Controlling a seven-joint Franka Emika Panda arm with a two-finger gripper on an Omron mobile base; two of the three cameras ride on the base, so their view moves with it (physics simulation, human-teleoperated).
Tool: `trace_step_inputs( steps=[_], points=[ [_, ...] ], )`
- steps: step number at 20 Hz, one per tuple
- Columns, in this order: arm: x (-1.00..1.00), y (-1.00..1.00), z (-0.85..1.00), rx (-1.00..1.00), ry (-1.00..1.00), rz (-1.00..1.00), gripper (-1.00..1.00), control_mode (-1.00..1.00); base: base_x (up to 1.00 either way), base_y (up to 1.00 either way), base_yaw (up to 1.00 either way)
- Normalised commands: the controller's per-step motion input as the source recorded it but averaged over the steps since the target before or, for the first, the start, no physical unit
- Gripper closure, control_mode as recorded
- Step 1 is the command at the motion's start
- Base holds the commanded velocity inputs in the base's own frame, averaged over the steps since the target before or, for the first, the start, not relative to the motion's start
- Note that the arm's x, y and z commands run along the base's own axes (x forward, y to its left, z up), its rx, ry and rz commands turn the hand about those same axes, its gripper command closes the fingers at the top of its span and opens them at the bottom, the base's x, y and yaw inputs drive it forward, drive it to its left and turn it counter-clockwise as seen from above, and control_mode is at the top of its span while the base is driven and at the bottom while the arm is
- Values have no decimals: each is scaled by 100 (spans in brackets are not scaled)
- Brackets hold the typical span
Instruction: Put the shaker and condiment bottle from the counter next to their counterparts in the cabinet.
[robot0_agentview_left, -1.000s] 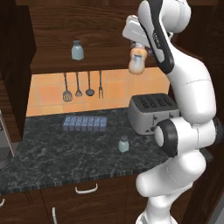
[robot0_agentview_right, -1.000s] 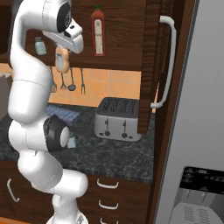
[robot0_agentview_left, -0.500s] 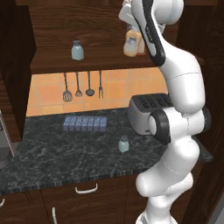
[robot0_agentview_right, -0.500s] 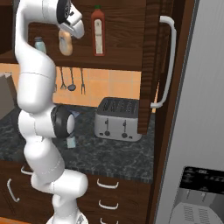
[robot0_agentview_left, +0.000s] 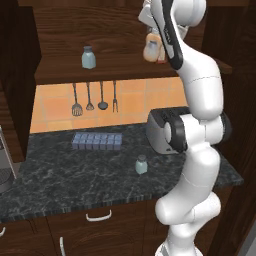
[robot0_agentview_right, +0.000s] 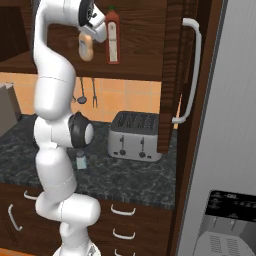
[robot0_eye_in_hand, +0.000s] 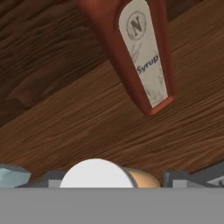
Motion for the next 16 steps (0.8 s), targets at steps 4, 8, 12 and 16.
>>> trace_step_inputs(
  steps=[4, 8, 12, 16],
  points=[
    [9, 5, -23, -11, -1, -2, 100, -100, 0, 0, 0],
    [19, 19, -41, -22, -5, -5, 100, -100, 0, 0, 0],
    [2, 23, -3, -3, -2, 0, 100, -100, 0, 0, 0],
    [5, 0, -35, 0, 0, 0, 100, -100, 0, 0, 0]
  ],
)
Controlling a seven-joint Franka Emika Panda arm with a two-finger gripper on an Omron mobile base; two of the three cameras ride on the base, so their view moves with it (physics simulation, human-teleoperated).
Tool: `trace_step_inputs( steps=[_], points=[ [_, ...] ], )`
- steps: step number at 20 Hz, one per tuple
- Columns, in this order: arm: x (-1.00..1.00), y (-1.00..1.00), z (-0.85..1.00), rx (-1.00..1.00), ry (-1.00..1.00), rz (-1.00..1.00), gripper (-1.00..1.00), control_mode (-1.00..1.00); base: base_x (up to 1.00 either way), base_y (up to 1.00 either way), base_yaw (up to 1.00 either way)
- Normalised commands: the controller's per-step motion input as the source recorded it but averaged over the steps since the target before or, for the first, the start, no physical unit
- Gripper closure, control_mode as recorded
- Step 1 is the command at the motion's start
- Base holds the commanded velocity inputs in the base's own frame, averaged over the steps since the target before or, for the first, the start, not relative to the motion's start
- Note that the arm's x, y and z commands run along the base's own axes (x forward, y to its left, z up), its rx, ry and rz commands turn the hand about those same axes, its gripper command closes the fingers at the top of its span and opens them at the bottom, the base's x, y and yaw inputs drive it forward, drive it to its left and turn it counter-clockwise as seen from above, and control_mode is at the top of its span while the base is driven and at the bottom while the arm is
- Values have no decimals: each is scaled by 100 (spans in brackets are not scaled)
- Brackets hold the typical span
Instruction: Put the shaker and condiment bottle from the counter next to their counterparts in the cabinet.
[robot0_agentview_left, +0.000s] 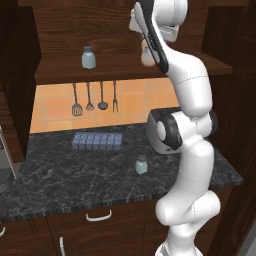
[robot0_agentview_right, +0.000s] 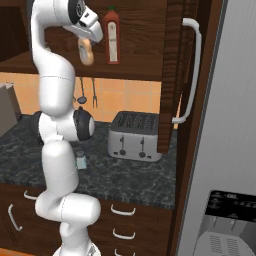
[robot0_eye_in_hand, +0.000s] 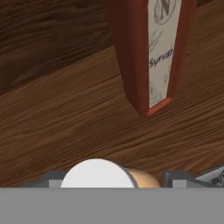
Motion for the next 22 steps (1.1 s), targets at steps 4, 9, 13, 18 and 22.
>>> trace_step_inputs(
  steps=[4, 9, 13, 18, 22],
  points=[
    [19, -3, -40, 0, -4, 0, 100, -100, 0, 0, 0],
    [23, 0, -3, 0, -15, 0, 100, -100, 0, 0, 0],
    [5, -1, -34, 0, -5, 0, 100, -100, 0, 0, 0],
    [0, 0, -15, 0, 0, 0, 100, -100, 0, 0, 0],
    [0, -2, -1, 0, 0, 0, 100, -100, 0, 0, 0]
  ],
)
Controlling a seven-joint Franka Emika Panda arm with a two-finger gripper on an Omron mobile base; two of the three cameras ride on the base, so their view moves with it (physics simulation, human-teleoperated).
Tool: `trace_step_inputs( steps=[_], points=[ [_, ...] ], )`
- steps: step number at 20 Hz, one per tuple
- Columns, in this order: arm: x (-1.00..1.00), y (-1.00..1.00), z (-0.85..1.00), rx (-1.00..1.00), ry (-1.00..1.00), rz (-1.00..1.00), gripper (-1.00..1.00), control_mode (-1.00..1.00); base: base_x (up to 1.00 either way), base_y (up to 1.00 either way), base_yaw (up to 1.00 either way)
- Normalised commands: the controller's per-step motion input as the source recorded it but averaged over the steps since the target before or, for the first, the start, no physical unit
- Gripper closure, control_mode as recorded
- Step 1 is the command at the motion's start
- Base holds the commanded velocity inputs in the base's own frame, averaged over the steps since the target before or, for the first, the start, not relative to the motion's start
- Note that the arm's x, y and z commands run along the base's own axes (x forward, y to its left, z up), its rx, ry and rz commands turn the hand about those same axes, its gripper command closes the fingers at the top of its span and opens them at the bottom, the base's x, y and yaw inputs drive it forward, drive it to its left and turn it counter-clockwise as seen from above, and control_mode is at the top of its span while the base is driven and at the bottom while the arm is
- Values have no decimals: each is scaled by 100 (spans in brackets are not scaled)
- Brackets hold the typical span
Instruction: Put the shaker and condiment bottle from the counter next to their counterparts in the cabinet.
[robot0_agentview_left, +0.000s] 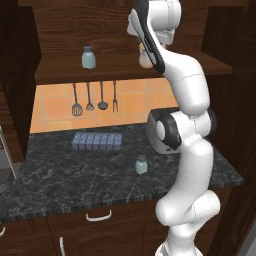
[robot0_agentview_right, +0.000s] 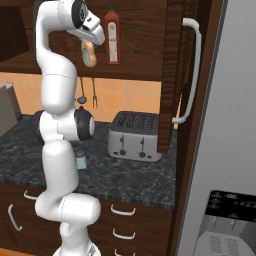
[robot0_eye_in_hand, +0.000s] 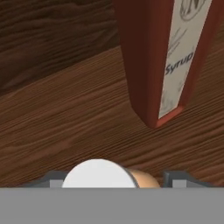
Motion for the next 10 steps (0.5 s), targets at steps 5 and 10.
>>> trace_step_inputs(
  steps=[5, 10],
  points=[
    [-3, -29, -31, 0, 0, 0, 100, -100, 0, 0, 0],
    [-6, -15, -35, 0, 0, 1, 100, -100, 0, 0, 0]
  ],
)
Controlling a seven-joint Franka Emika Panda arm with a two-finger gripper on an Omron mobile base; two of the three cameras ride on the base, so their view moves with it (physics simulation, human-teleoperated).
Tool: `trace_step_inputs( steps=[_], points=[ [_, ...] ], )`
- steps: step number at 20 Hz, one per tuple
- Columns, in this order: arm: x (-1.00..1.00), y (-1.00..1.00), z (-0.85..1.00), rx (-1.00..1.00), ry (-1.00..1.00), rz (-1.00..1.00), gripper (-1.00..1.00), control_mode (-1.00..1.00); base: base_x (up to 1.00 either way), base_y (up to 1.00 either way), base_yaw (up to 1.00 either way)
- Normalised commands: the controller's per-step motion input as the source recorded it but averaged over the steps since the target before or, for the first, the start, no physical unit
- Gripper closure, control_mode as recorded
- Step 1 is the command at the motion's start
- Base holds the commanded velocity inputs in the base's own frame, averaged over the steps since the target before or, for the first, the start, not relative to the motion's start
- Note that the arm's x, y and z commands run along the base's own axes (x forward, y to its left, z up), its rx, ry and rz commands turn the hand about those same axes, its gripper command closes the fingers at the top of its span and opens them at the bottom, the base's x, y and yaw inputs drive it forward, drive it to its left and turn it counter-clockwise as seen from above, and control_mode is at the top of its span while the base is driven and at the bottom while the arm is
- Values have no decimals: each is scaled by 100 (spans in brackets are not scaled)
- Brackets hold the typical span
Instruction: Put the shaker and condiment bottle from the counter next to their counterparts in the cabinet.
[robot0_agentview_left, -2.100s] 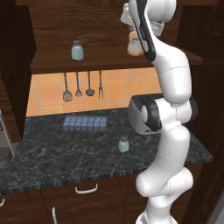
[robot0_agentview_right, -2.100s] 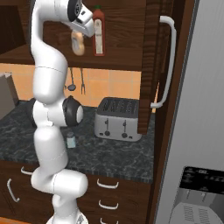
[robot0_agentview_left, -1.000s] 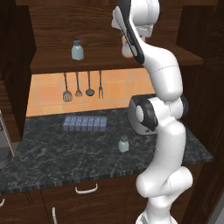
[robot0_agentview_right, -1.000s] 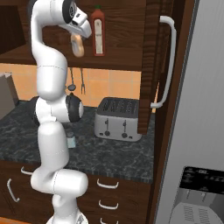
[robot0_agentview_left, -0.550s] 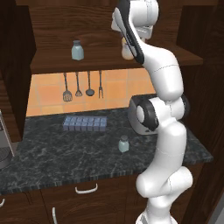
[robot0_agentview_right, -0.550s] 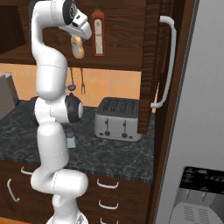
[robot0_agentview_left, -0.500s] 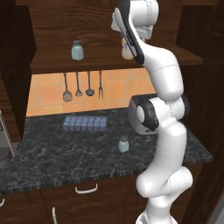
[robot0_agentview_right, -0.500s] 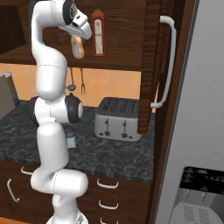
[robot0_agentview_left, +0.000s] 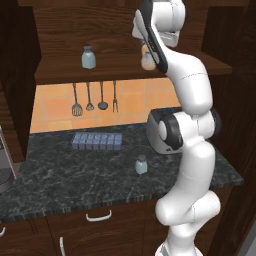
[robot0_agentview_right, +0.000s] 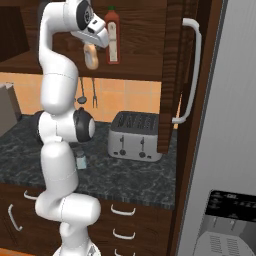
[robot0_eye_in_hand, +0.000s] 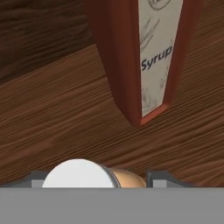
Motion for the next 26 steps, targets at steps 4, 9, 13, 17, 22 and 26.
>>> trace_step_inputs(
  steps=[4, 9, 13, 17, 22, 26],
  points=[
    [-11, -9, -40, 0, 1, 3, -100, -100, 0, 0, 0],
    [-3, -17, -32, 0, 5, 8, -100, -100, 0, 0, 0],
    [0, -16, -3, 1, 1, 6, -100, -100, 0, 0, 0],
    [0, 0, 20, 4, 0, 2, -100, -100, 0, 0, 0],
    [0, 30, 25, 1, 3, 0, -100, -100, 0, 0, 0],
    [0, 26, 41, 0, 1, 0, -100, -100, 0, 0, 0]
  ],
)
